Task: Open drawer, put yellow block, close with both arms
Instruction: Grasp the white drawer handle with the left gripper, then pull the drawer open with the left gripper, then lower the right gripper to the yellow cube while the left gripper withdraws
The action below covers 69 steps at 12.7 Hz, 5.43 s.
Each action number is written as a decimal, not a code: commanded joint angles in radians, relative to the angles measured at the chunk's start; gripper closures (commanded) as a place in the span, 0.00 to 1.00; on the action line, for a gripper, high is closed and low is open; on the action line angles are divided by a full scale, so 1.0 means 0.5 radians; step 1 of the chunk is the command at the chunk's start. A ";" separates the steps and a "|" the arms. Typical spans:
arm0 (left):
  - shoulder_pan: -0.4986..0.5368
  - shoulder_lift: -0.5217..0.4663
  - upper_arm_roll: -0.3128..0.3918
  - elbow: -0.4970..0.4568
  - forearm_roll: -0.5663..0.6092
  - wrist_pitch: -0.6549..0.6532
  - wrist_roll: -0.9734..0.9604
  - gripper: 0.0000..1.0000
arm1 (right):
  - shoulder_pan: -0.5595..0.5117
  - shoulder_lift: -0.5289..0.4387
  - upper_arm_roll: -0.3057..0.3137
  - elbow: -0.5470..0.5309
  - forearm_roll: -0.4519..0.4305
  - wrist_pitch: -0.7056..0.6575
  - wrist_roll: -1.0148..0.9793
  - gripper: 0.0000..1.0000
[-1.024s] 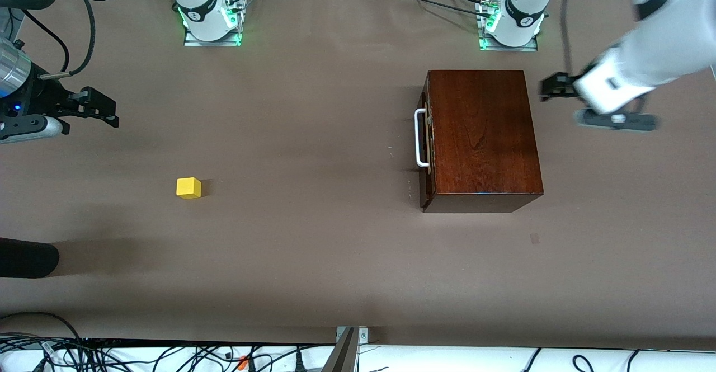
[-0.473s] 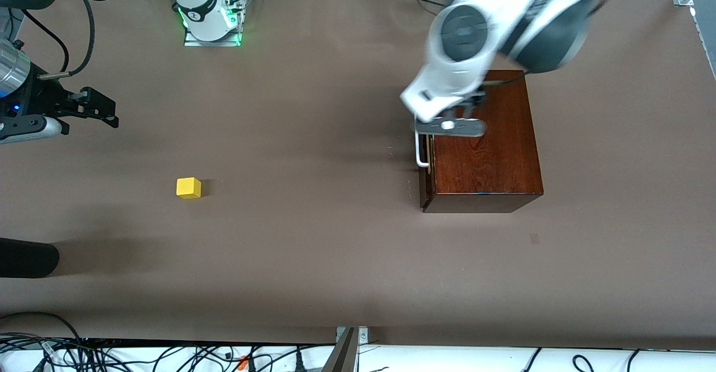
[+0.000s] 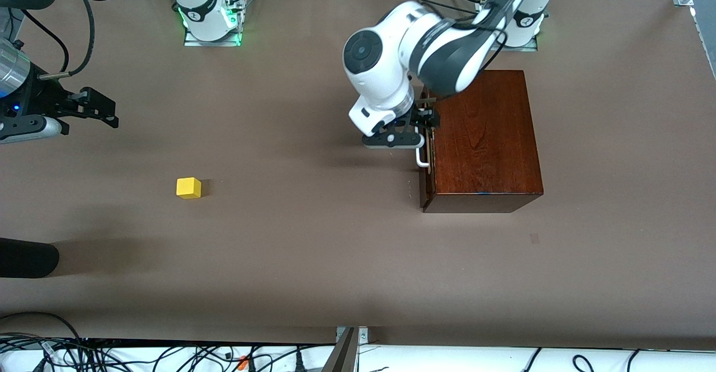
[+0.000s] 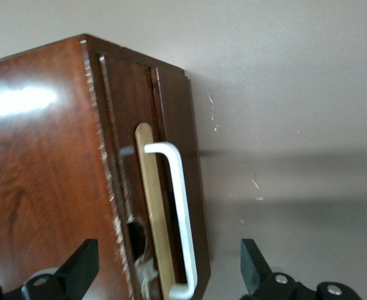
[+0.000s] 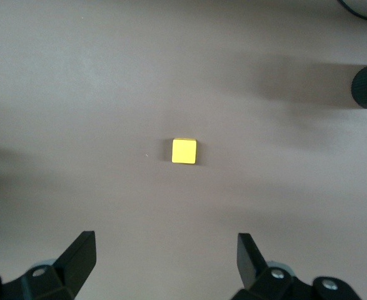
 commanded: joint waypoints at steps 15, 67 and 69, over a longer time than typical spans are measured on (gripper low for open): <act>-0.068 0.140 0.046 -0.272 0.063 0.266 -0.356 0.00 | -0.013 0.020 0.009 0.050 0.013 -0.016 0.006 0.00; 0.835 -0.446 0.068 0.360 -0.531 -0.565 1.007 0.00 | -0.016 0.437 0.012 -0.372 0.013 0.502 -0.123 0.00; 0.986 -0.492 0.068 0.360 -0.581 -0.685 1.107 0.00 | -0.025 0.456 0.009 -0.526 0.016 0.726 -0.120 0.00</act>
